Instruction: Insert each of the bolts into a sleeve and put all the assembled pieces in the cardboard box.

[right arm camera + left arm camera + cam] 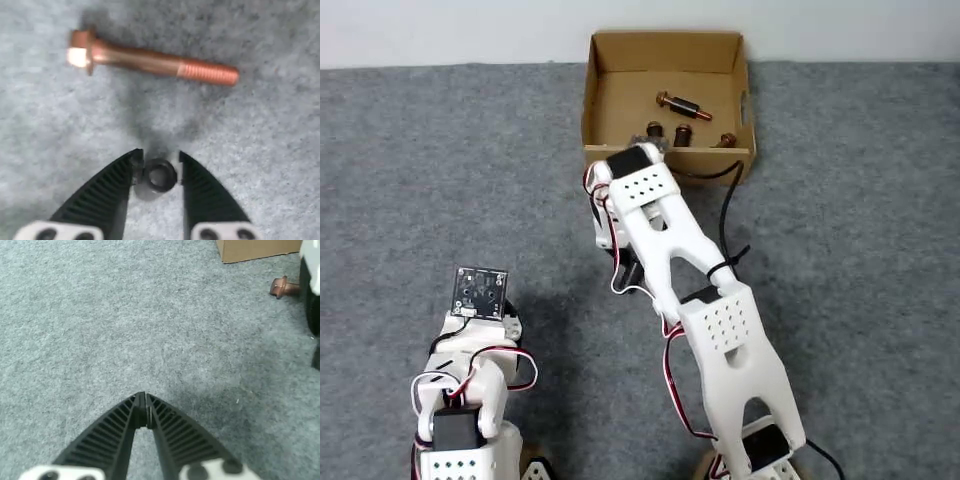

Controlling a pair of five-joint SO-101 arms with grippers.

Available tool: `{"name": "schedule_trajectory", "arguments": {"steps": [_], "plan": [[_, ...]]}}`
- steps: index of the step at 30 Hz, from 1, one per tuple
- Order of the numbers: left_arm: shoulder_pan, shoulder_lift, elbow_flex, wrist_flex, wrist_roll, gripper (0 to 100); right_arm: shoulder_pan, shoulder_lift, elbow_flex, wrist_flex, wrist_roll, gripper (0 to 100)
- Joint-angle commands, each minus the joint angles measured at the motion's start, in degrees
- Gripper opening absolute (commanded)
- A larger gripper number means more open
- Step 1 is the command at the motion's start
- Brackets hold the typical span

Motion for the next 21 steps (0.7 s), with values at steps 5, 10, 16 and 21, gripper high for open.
{"name": "schedule_trajectory", "arguments": {"steps": [5, 10, 16, 21], "plan": [[0.1, -0.2, -0.3, 0.4, -0.4, 1, -3.3, -6.7, 1.0, 2.6, -0.2, 25.9], [0.1, -0.2, -0.3, 0.4, -0.4, 1, -5.0, -6.3, 4.2, 2.1, -0.6, 25.9], [0.1, -0.2, -0.3, 0.4, -0.4, 1, -2.9, -1.5, 4.4, 2.0, -0.6, 25.9], [0.1, -0.2, -0.3, 0.4, -0.4, 1, -0.6, 2.4, 4.3, 2.0, -0.6, 24.6]]}}
